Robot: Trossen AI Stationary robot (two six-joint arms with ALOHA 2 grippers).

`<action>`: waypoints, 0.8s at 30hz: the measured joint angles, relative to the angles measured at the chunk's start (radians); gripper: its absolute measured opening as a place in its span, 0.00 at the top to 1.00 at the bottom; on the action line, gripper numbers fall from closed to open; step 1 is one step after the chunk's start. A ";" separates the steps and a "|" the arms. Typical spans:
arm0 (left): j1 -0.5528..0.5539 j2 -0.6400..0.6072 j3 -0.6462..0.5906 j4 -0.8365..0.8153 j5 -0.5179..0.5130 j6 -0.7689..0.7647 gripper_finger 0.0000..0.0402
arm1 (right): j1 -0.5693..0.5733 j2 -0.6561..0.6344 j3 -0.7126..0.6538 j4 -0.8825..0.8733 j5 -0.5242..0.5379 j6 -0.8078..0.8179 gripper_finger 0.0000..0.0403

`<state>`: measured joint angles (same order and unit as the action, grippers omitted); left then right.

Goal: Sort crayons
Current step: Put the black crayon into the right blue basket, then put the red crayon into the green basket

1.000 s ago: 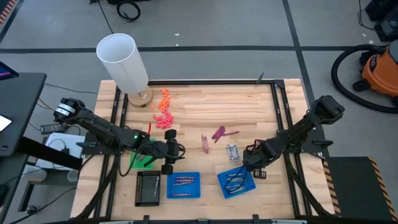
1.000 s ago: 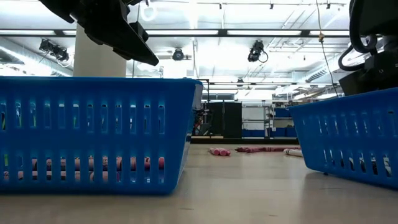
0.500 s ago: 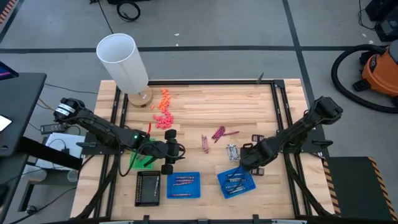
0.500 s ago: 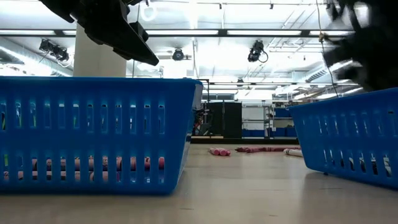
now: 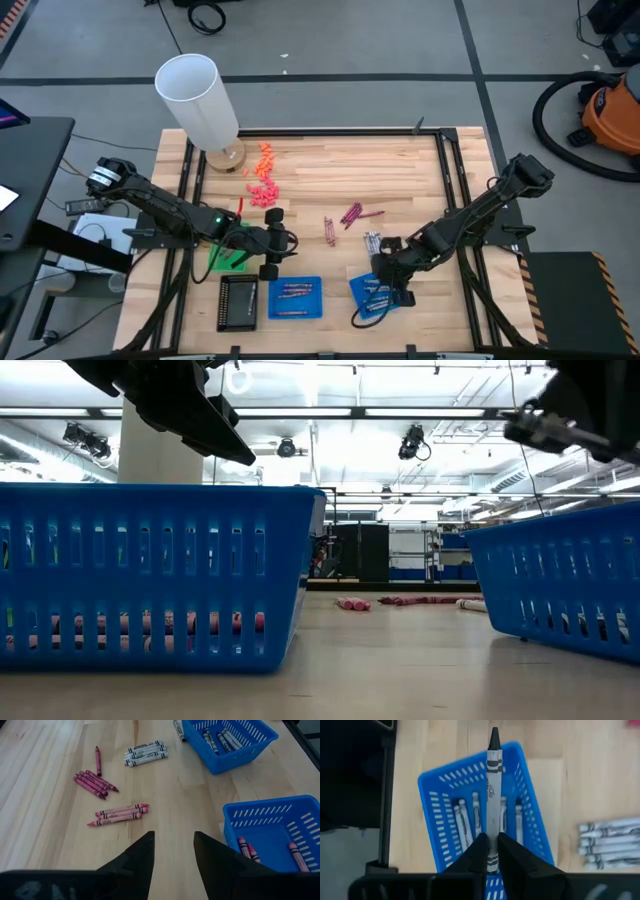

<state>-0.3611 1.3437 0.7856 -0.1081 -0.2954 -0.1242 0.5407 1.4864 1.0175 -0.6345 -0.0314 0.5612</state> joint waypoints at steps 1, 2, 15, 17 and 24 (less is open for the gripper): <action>0.000 0.000 0.000 0.000 0.000 0.000 0.63 | 0.000 0.000 -0.012 0.011 -0.001 0.014 0.88; 0.000 0.000 0.000 0.000 0.000 0.000 0.63 | 0.000 0.000 -0.026 0.017 -0.003 0.031 0.87; 0.000 0.000 0.000 0.000 0.000 0.000 0.63 | -0.061 -0.008 -0.053 -0.153 0.003 0.070 0.74; 0.000 0.000 0.000 0.000 0.000 0.000 0.63 | -0.070 -0.007 -0.040 -0.195 0.107 0.028 0.73; 0.000 0.000 0.000 0.001 0.000 -0.016 0.63 | -0.193 -0.007 -0.103 -0.153 0.258 -0.084 0.73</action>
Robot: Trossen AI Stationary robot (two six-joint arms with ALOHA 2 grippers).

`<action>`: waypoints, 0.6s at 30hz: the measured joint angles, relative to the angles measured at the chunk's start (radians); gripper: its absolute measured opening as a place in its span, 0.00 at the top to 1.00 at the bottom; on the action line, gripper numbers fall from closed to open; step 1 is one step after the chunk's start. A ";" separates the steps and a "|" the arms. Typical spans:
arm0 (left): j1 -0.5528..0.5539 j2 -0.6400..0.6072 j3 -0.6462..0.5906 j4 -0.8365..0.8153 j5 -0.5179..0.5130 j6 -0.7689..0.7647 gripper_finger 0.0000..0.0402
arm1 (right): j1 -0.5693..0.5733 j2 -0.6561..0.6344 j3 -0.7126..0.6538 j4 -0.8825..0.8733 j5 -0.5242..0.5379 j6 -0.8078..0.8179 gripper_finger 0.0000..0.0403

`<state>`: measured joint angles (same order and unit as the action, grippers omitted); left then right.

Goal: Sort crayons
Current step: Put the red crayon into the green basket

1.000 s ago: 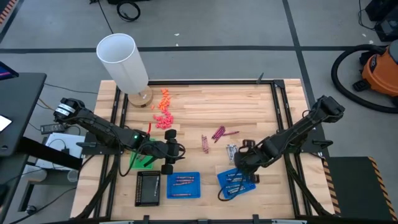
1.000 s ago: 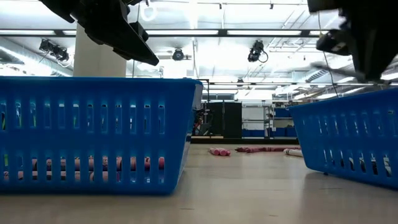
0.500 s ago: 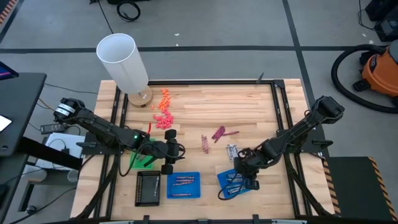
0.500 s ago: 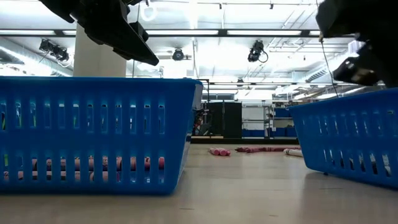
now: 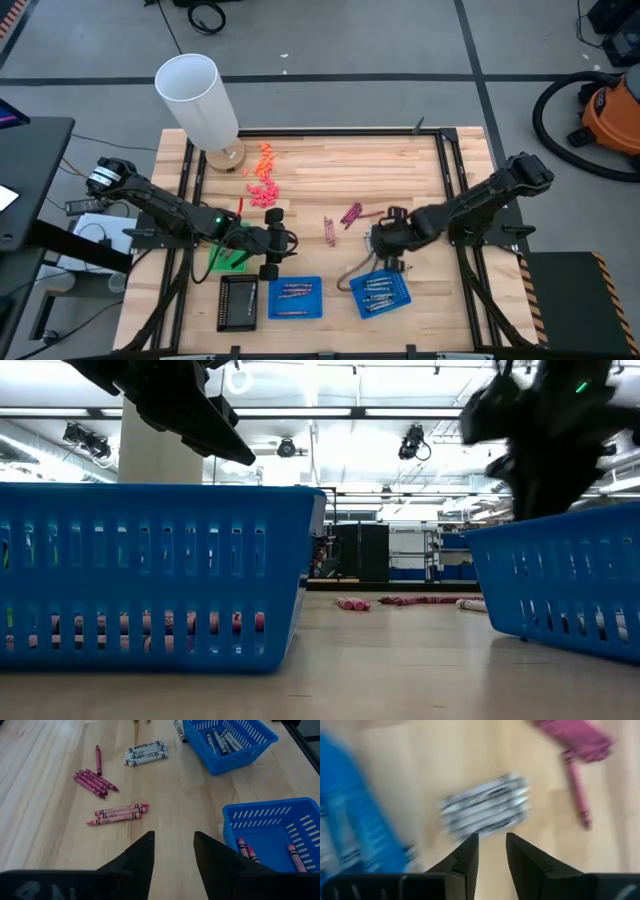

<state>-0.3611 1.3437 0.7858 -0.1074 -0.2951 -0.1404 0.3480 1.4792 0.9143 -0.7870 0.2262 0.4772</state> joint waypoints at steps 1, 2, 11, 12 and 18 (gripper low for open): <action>0.000 0.000 0.000 0.000 0.000 0.000 0.63 | -0.021 0.000 -0.017 0.021 0.009 -0.024 0.73; 0.000 0.000 0.000 0.000 0.000 -0.001 0.63 | -0.044 0.000 -0.033 0.041 0.009 -0.054 0.72; -0.002 0.000 0.000 -0.035 0.000 -0.003 0.63 | -0.273 0.000 -0.148 0.242 -0.042 -0.310 0.67; -0.002 0.000 0.000 -0.049 0.000 -0.005 0.63 | -0.296 0.000 -0.156 0.254 -0.042 -0.336 0.66; 0.003 0.000 0.000 -0.103 0.000 -0.028 0.63 | -0.387 0.000 -0.211 0.339 -0.049 -0.472 0.66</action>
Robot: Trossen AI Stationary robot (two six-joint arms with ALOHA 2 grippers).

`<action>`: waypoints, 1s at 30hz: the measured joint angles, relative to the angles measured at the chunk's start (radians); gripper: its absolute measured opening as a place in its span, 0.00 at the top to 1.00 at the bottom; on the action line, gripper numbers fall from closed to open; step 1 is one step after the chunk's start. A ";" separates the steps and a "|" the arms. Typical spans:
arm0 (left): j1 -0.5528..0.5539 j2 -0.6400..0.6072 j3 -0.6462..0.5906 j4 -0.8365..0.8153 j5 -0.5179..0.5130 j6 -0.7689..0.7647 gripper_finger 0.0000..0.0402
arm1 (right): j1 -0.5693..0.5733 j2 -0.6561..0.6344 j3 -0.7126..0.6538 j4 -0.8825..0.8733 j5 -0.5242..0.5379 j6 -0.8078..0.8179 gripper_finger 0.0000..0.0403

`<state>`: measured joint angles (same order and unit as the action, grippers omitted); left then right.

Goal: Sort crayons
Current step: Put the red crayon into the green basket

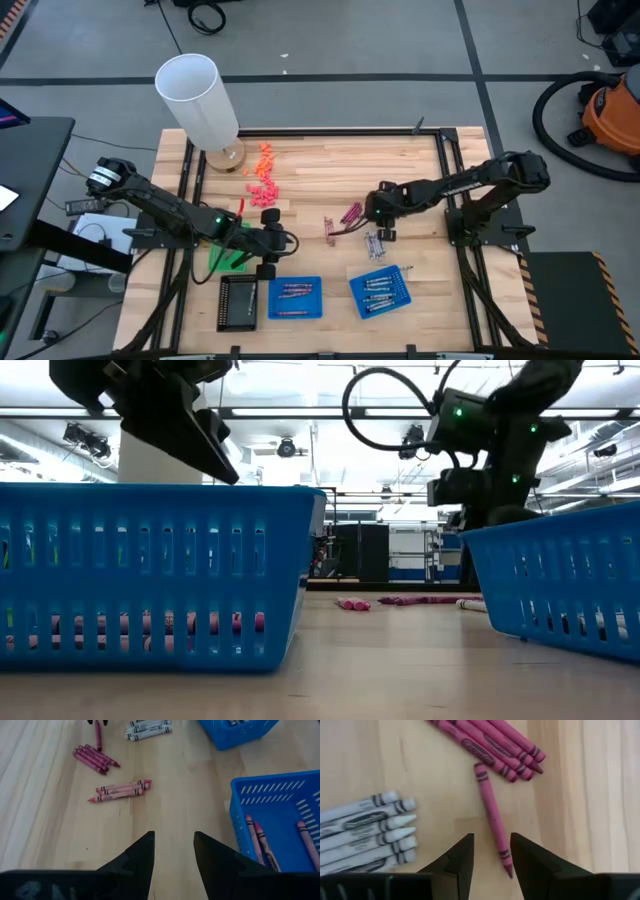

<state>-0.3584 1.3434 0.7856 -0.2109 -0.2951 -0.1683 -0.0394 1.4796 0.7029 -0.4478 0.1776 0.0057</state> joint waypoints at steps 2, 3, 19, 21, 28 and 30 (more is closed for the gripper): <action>0.002 0.000 0.000 -0.007 0.000 -0.001 0.63 | -0.022 0.000 -0.022 0.023 -0.025 -0.022 0.66; 0.002 0.000 0.000 -0.008 0.000 -0.001 0.63 | -0.033 0.000 -0.035 0.036 -0.038 -0.027 0.67; 0.009 0.000 0.000 0.018 0.000 0.001 0.63 | -0.086 -0.005 -0.114 0.111 -0.145 0.004 0.84; 0.009 0.000 0.000 0.026 -0.001 -0.001 0.63 | -0.081 -0.005 -0.114 0.108 -0.149 0.013 0.90; 0.009 0.000 0.000 0.027 -0.001 -0.006 0.63 | -0.066 -0.005 -0.113 0.099 -0.141 0.021 0.94; 0.009 0.000 0.000 0.027 -0.001 -0.013 0.63 | -0.066 -0.005 -0.108 0.088 -0.142 0.022 0.92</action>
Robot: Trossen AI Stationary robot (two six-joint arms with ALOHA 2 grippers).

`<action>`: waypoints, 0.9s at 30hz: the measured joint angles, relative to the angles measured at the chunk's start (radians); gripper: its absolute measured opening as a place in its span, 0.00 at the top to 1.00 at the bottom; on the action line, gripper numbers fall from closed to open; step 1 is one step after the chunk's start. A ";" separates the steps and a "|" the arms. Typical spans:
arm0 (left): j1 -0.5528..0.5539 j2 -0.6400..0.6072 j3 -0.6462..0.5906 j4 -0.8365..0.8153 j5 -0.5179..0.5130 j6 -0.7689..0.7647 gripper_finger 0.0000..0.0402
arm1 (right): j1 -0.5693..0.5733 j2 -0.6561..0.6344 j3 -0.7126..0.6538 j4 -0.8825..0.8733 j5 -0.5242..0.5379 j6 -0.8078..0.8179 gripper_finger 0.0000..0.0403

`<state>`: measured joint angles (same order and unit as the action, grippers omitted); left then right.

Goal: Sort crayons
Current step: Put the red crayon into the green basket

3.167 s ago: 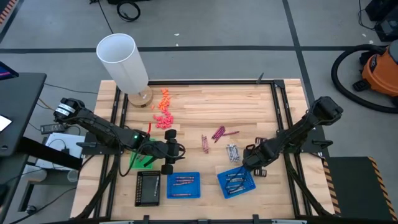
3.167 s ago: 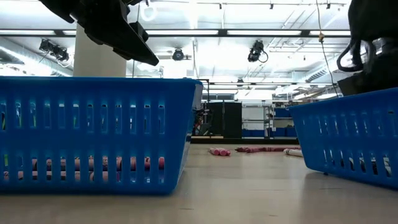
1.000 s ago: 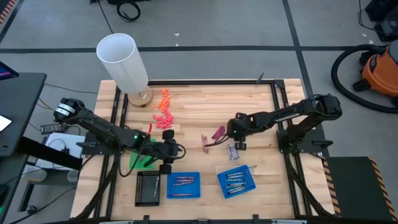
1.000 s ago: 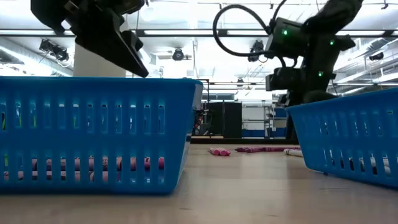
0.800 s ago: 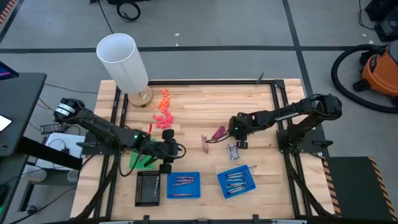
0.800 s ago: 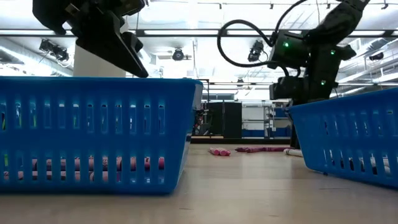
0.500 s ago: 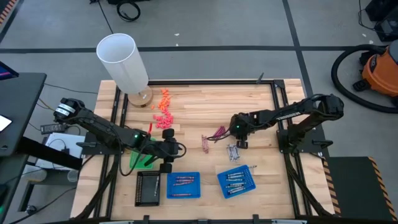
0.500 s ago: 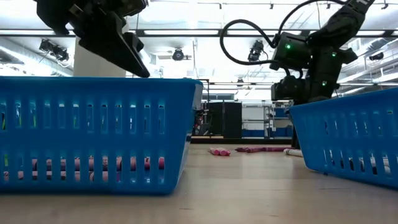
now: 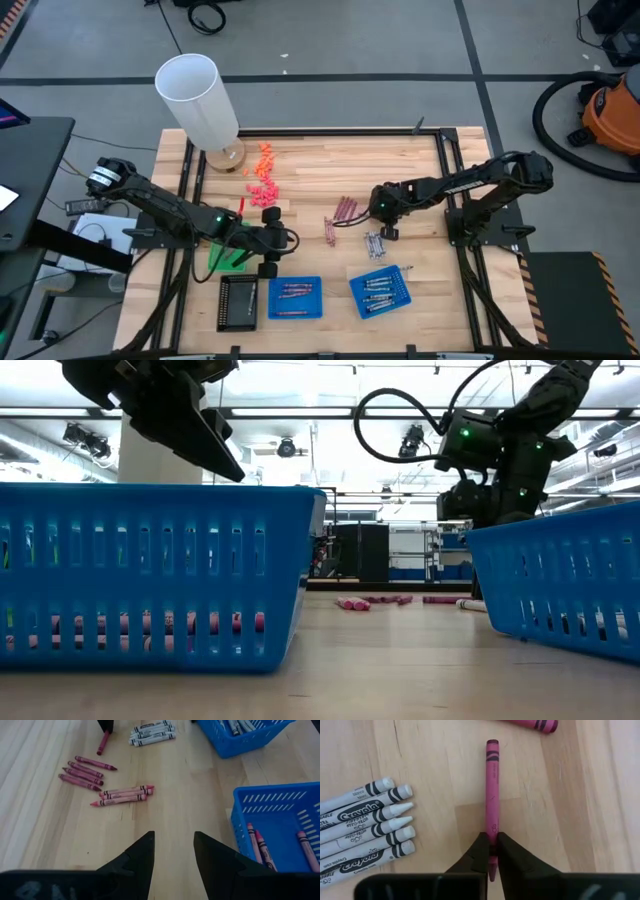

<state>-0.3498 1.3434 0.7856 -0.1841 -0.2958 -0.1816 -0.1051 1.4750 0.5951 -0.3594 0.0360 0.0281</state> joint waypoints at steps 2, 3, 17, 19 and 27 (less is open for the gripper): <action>0.000 0.000 0.000 0.000 0.000 -0.002 0.63 | 0.000 -0.001 0.016 -0.024 -0.003 0.005 0.90; 0.000 0.000 0.000 0.000 0.000 -0.002 0.63 | 0.000 -0.002 0.024 -0.037 -0.006 0.005 0.90; 0.000 0.000 0.000 -0.011 0.000 -0.007 0.63 | 0.052 -0.012 0.168 -0.222 -0.047 0.006 0.90; 0.000 0.000 0.000 -0.013 0.000 -0.007 0.63 | 0.071 -0.012 0.191 -0.250 -0.040 0.018 0.90; 0.000 0.000 0.000 -0.014 0.000 -0.007 0.63 | 0.157 -0.013 0.289 -0.266 -0.029 0.052 0.90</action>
<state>-0.3500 1.3434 0.7856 -0.1976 -0.2957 -0.1889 0.0523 1.4620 0.8839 -0.6253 0.0068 0.0800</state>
